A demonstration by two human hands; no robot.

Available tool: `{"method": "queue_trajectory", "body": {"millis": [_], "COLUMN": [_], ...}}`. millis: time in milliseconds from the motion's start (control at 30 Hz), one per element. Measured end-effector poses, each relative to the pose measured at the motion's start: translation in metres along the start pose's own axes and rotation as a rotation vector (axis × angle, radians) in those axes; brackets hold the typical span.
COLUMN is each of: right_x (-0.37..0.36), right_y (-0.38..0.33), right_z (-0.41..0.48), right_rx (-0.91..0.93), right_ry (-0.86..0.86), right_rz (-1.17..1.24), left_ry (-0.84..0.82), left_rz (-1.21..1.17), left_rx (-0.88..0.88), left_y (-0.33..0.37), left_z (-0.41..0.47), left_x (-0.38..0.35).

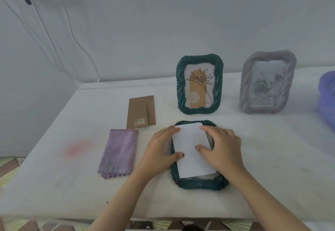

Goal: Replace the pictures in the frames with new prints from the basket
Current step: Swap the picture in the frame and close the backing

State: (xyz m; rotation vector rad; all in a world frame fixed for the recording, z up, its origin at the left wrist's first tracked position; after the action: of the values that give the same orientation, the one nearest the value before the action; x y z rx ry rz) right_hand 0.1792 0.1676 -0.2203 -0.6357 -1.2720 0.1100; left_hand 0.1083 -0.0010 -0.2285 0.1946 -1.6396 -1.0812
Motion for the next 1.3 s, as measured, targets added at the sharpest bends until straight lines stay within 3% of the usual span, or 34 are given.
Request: {"method": "queue_trajectory", "body": {"millis": [167, 600, 833, 1067, 1200, 1300], "right_x": [-0.002, -0.001, 0.004, 0.027, 0.046, 0.065], "right_y": [0.002, 0.003, 0.007, 0.011, 0.023, 0.038], "right_z": [0.002, 0.005, -0.002, -0.007, -0.010, -0.016], "right_rx": [0.043, 0.072, 0.085, -0.024, -0.096, -0.126], "right_ry": [-0.050, -0.026, 0.143, 0.128, 0.165, 0.201], "right_rz": [-0.024, 0.051, 0.504, 0.951, 1.014, 0.996], "left_ry": [-0.130, -0.003, 0.079, 0.071, -0.053, -0.069], "left_rz": [0.065, 0.034, -0.212, -0.364, -0.604, -0.605], "left_rx": [0.020, -0.023, -0.018, -0.027, 0.019, 0.017], "left_y": [0.002, 0.009, 0.014, 0.033, 0.048, 0.066], "left_z": [0.007, 0.006, -0.004, -0.004, 0.002, 0.010], "left_x": [0.001, 0.007, 0.005, 0.003, -0.005, -0.016]}}
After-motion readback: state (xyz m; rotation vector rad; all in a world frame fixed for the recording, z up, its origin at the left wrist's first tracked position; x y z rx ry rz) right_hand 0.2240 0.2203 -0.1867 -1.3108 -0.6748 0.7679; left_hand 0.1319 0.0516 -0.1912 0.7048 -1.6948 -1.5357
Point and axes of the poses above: each hand's wrist, its own z-axis towards the middle knuckle, its own x-axis out of the back of the hand, y = z × x, the point moved 4 cm from there along z, towards the middle knuckle, and after that the axes turned 2 degrees about x, right-handed, at the moved point
